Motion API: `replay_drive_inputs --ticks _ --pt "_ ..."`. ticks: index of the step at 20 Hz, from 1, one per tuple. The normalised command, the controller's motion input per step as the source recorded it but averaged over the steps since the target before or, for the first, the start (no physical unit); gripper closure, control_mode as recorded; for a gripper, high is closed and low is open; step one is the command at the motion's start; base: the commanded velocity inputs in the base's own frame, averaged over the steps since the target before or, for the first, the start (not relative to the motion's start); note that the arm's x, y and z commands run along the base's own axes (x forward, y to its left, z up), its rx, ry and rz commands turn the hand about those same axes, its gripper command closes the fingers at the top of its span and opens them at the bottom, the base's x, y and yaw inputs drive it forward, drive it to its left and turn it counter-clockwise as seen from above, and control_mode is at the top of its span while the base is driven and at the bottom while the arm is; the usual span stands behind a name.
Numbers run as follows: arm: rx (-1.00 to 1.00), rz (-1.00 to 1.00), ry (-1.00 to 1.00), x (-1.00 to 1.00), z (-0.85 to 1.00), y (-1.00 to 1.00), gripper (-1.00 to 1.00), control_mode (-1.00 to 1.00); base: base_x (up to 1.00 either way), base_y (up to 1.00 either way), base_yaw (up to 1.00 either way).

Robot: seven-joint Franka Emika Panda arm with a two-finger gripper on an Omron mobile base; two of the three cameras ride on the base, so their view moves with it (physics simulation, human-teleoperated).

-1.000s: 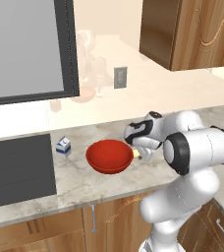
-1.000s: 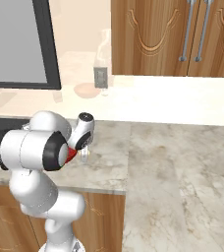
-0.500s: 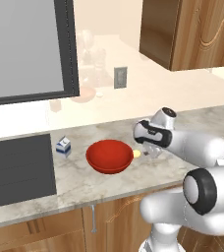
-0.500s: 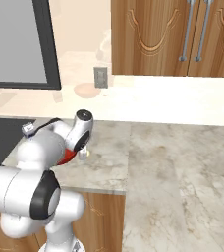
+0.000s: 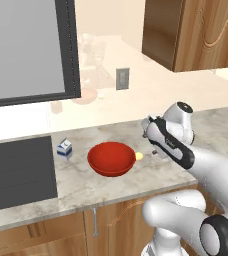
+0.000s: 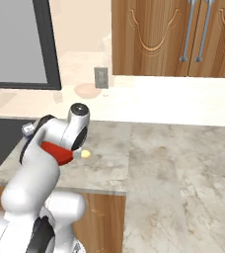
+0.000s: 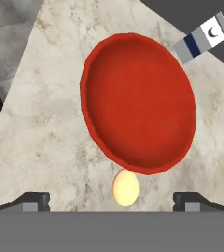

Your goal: Gather the eggs and milk located in the vicinity of the sink area and place them right next to the bowl.

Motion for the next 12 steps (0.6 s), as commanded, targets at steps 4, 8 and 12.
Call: replay_drive_inputs --ticks 4,8,12 --pt "0.01 -0.08 0.0 -0.38 0.49 0.0 -1.0 -1.0 0.0 0.0 0.0" --pt "-0.03 -0.01 0.0 -0.44 0.28 0.0 -1.0 -1.0 0.0 0.0 0.0" --pt "-0.09 0.0 0.0 -0.55 0.13 0.0 -1.0 -1.0 0.0 0.0 0.0"
